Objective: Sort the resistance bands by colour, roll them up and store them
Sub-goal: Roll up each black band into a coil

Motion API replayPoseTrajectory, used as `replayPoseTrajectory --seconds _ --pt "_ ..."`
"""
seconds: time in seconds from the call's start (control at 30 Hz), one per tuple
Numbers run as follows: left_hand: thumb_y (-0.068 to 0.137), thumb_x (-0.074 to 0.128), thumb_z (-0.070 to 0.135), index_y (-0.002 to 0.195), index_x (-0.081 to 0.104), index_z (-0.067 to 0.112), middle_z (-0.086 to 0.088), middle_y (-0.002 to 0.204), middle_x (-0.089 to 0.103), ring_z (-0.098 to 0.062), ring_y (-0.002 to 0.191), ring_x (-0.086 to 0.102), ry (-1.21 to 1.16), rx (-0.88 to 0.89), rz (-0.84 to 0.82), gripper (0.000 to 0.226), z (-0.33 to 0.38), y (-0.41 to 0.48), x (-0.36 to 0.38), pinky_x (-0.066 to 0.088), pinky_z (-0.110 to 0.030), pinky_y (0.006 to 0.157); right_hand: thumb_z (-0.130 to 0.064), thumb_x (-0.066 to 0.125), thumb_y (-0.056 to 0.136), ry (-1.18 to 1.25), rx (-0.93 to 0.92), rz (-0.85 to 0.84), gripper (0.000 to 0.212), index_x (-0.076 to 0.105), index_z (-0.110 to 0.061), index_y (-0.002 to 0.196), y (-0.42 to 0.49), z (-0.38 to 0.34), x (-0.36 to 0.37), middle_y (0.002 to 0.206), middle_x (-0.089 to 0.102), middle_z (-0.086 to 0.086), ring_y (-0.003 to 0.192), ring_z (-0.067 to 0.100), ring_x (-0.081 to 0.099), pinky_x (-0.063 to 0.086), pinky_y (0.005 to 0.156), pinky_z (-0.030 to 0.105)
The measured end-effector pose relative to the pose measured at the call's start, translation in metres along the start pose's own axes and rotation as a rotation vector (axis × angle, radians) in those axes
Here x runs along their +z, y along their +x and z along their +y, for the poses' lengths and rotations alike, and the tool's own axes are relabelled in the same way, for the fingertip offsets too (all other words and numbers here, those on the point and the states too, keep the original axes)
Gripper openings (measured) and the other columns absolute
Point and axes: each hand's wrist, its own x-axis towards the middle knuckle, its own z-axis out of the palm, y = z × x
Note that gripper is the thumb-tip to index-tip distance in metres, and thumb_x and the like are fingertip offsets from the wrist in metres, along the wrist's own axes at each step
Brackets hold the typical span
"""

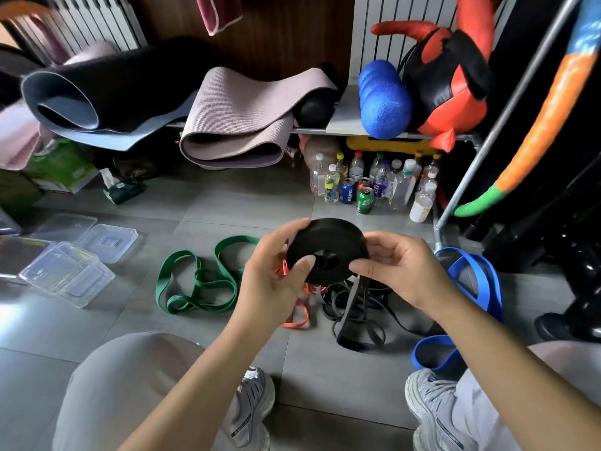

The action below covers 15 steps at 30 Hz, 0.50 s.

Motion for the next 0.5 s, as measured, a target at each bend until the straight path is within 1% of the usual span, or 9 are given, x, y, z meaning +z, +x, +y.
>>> replayPoseTrajectory --seconds 0.07,0.13,0.2,0.23,0.27,0.33,0.4,0.43,0.5 --pt "0.083 0.062 -0.003 0.114 0.055 0.027 -0.007 0.108 0.063 -0.017 0.093 0.066 -0.152 -0.03 -0.001 0.044 0.002 -0.001 0.002 0.056 -0.026 0.076 -0.008 0.073 0.066 0.058 0.002 0.004 0.029 0.065 -0.025 0.089 -0.001 0.0 0.001 0.081 0.074 -0.012 0.08 0.005 0.069 0.053 0.077 0.017" --pt "0.082 0.059 0.003 0.112 0.049 0.03 -0.009 0.11 0.06 -0.022 0.098 0.064 -0.166 -0.067 -0.046 0.042 0.002 -0.003 0.003 0.056 -0.032 0.08 0.002 0.071 0.073 0.04 -0.005 0.012 0.032 0.066 -0.025 0.089 -0.003 0.0 0.002 0.081 0.074 -0.011 0.08 0.006 0.069 0.054 0.078 0.019" --pt "0.083 0.06 0.004 0.107 0.044 0.036 0.0 0.108 0.057 -0.022 0.102 0.06 -0.046 -0.139 -0.072 0.043 -0.003 -0.003 0.004 0.055 -0.041 0.084 0.003 0.07 0.076 -0.028 -0.013 -0.004 0.036 0.065 -0.03 0.089 -0.004 0.001 0.002 0.082 0.073 -0.014 0.082 0.005 0.069 0.053 0.079 0.018" --pt "0.082 0.063 0.005 0.105 0.042 0.036 0.007 0.107 0.055 -0.018 0.104 0.058 0.064 -0.155 -0.075 0.044 -0.004 -0.002 0.002 0.052 -0.042 0.087 0.004 0.07 0.076 -0.058 -0.01 -0.013 0.039 0.065 -0.032 0.09 -0.004 0.002 0.002 0.082 0.073 -0.016 0.081 0.004 0.069 0.053 0.077 0.017" --pt "0.08 0.067 0.009 0.107 0.042 0.035 0.011 0.109 0.054 -0.013 0.106 0.055 0.21 -0.13 -0.083 0.045 -0.006 -0.002 0.0 0.05 -0.039 0.091 0.004 0.071 0.076 -0.089 -0.007 -0.023 0.041 0.065 -0.034 0.09 -0.004 0.003 0.002 0.08 0.072 -0.017 0.079 0.001 0.068 0.053 0.076 0.016" --pt "0.079 0.07 0.023 0.125 0.04 0.03 0.007 0.121 0.05 -0.011 0.112 0.049 0.526 0.066 -0.167 0.055 -0.008 -0.003 -0.004 0.043 -0.028 0.093 0.004 0.072 0.076 -0.157 0.0 -0.045 0.04 0.066 -0.032 0.094 -0.004 0.007 0.003 0.076 0.072 -0.018 0.075 -0.001 0.067 0.052 0.074 0.014" --pt "0.081 0.063 0.028 0.138 0.032 0.032 0.0 0.128 0.047 -0.019 0.114 0.048 0.742 0.291 -0.293 0.065 -0.011 -0.005 -0.006 0.046 -0.032 0.09 0.002 0.073 0.076 -0.193 0.006 -0.074 0.04 0.065 -0.032 0.095 -0.005 0.008 0.004 0.076 0.071 -0.017 0.074 0.0 0.067 0.052 0.073 0.014" --pt "0.082 0.059 0.026 0.139 0.03 0.034 -0.001 0.127 0.047 -0.022 0.111 0.051 0.791 0.328 -0.326 0.065 -0.011 -0.007 -0.005 0.05 -0.035 0.085 0.002 0.072 0.076 -0.2 0.009 -0.086 0.041 0.064 -0.035 0.093 -0.007 0.008 0.005 0.077 0.071 -0.017 0.075 0.0 0.067 0.051 0.072 0.013" --pt "0.081 0.056 0.023 0.136 0.033 0.039 0.0 0.121 0.051 -0.021 0.103 0.056 0.799 0.32 -0.295 0.062 -0.012 -0.008 -0.003 0.055 -0.035 0.076 0.003 0.072 0.076 -0.189 0.008 -0.089 0.042 0.064 -0.035 0.091 -0.008 0.008 0.006 0.076 0.071 -0.018 0.076 -0.001 0.067 0.05 0.071 0.012"
